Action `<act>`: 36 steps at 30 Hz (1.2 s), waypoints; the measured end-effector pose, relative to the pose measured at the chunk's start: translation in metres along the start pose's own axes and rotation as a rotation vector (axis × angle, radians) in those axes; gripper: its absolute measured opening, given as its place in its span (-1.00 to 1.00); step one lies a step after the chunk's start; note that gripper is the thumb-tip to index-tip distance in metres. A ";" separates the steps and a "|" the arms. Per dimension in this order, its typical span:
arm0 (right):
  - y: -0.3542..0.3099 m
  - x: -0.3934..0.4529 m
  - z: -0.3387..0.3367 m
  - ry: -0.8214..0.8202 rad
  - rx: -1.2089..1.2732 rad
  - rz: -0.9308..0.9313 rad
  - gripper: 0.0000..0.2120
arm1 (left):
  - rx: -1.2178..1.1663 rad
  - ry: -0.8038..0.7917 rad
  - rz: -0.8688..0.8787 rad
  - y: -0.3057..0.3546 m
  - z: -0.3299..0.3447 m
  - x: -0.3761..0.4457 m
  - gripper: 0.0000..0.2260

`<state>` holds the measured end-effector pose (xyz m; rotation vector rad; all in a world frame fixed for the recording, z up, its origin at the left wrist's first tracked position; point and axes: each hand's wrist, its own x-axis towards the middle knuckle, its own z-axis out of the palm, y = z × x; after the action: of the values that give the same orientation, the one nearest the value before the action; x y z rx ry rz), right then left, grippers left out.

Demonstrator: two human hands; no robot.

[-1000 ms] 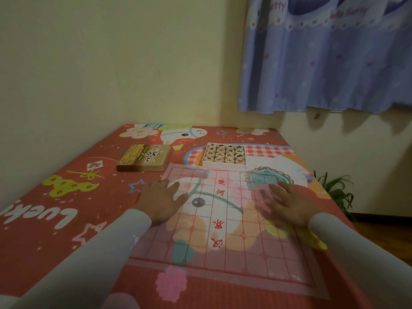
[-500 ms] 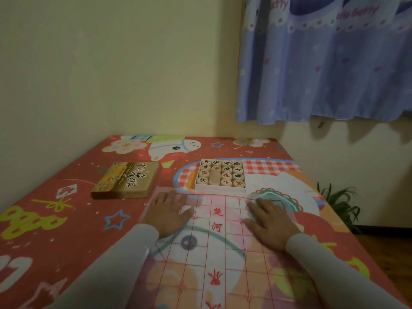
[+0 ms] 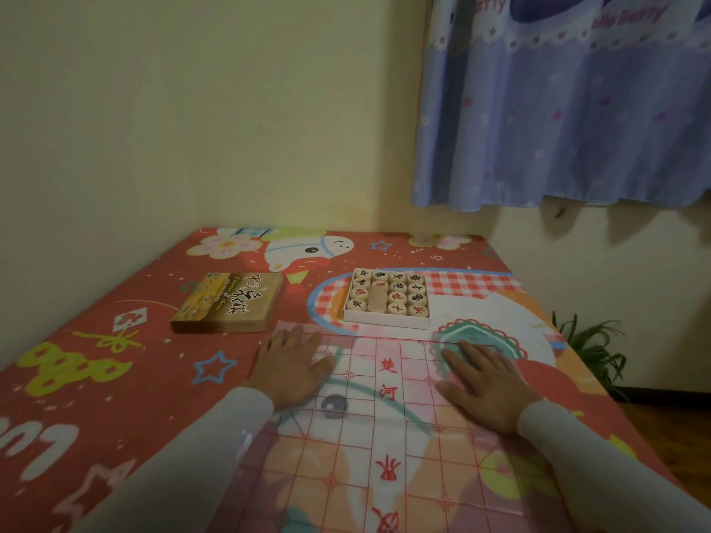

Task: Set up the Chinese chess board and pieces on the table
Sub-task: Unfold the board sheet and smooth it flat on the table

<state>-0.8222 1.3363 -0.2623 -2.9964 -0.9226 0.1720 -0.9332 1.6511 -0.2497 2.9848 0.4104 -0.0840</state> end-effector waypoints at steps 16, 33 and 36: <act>-0.007 -0.019 -0.001 0.008 0.042 -0.025 0.01 | 0.058 -0.040 0.119 0.016 0.013 -0.050 -0.20; -0.014 -0.023 -0.031 0.172 0.104 -0.016 -0.19 | 0.050 0.041 0.099 0.014 -0.016 -0.019 -0.35; -0.020 0.000 -0.047 0.225 0.241 0.050 -0.45 | 0.012 0.103 0.112 0.019 -0.030 0.011 -0.35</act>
<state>-0.8284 1.3538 -0.2150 -2.7466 -0.7457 -0.0508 -0.9162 1.6403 -0.2183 3.0259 0.2540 0.0786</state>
